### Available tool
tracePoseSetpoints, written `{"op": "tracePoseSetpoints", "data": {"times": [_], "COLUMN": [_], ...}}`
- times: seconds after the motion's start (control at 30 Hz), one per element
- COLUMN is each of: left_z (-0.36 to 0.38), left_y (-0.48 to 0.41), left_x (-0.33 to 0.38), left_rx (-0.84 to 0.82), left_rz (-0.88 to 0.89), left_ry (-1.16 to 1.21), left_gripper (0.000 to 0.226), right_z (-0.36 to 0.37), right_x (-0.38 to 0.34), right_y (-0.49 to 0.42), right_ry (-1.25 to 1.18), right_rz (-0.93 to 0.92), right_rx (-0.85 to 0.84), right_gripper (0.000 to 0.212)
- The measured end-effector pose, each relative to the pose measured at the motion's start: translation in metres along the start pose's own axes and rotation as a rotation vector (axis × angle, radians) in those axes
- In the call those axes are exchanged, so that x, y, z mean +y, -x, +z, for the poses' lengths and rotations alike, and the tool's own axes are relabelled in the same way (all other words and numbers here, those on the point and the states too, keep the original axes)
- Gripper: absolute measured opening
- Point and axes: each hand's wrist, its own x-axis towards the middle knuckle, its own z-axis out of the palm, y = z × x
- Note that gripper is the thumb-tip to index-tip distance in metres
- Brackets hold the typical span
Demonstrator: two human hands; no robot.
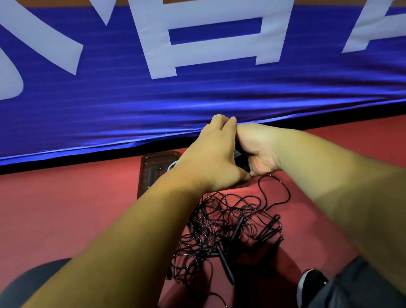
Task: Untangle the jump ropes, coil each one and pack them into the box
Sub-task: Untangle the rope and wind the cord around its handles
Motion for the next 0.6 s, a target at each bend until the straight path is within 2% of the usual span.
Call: {"op": "tracePoseSetpoints", "data": {"times": [0.17,0.3,0.4,0.43,0.53,0.6], "left_z": [0.003,0.007,0.009,0.009,0.008,0.007], "left_y": [0.003,0.004,0.005,0.005,0.002,0.001], "left_x": [-0.003,-0.006,-0.003,-0.002,-0.003,-0.001], "left_rx": [-0.017,-0.005,0.006,0.008,0.040,0.037], "left_rz": [-0.004,-0.035,-0.081,-0.097,-0.140,-0.161], "left_ry": [-0.020,0.002,0.014,0.013,0.047,0.077], "left_gripper": [0.132,0.146,0.147,0.143,0.107,0.100], "right_z": [0.005,0.006,0.005,0.006,0.007,0.008], "right_x": [0.004,0.004,0.003,0.003,0.000,-0.004], "right_y": [0.007,0.009,0.008,0.009,0.012,0.012], "right_ry": [-0.065,-0.104,-0.136,-0.139,-0.158,-0.178], "right_rz": [-0.039,-0.074,-0.093,-0.085,-0.086,-0.108], "right_rx": [-0.044,0.034,0.079,0.082,0.087,0.082], "right_gripper": [0.025,0.030,0.030,0.028,0.028,0.029]}}
